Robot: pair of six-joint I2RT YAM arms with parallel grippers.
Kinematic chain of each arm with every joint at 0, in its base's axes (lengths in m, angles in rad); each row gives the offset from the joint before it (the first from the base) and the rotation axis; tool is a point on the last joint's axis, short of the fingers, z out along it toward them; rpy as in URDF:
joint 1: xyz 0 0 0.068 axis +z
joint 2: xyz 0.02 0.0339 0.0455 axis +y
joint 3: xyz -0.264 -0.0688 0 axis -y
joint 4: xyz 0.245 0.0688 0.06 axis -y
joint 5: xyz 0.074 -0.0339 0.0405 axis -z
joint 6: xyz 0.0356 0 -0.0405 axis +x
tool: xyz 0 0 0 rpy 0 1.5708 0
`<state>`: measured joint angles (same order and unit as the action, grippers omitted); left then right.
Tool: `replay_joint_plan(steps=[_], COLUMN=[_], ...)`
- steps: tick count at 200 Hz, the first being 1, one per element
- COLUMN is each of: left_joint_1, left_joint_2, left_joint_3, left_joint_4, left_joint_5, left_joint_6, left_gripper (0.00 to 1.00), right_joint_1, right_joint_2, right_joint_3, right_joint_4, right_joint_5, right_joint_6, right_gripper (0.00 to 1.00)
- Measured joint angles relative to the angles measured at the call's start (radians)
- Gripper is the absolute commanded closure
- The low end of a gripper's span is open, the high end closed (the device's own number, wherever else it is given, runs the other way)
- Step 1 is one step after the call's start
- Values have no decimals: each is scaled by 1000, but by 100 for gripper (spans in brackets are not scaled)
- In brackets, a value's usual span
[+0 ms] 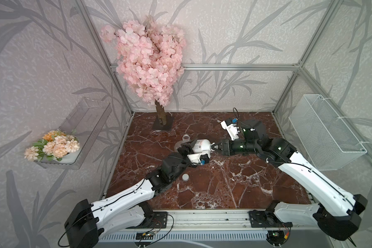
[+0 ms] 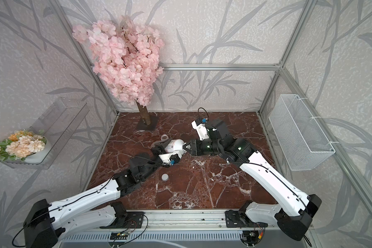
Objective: Screw on the bottle caps
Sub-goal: Screw the bottle cap onto the plastic bottle, then place the plastic bottle at the center of the board.
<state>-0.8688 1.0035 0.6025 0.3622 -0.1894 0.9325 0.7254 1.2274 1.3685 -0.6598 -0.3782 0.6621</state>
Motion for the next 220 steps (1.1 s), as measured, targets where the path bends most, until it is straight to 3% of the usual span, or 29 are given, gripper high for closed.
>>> replay_joint_plan(steps=[40,49,64,82,110,177,220], left_joint_1=[0,0,-1,-2,-6,-5,-5], left_joint_2=[0,0,-3,-9,-28,-44,-19], left_joint_3=[-16,-16,-16,-15,-9,42,66], left_joint_4=[7,13,18,19,3,-58,-63], left_joint_5=[-48,-51,-50,-46,-34,133,274], left_joint_6=[31,32,29,11,-60,-288,-421], left_gripper=[43,43,44,44,44,44,43], right_joint_1=[-15,-17,-22,-22,-40,-48,65], right_joint_2=[-6,-10,-21,-44,-117,-335,-333], right_joint_3=[-72,-74,-77,-87,-105,-259,-306], right_joint_4=[100,109,111,116,136,307,386], right_joint_5=[-38,-40,-33,-24,31,135,170], right_joint_6=[126,132,131,104,31,-169,-322], right_gripper=[99,92,68,48,36,31,30])
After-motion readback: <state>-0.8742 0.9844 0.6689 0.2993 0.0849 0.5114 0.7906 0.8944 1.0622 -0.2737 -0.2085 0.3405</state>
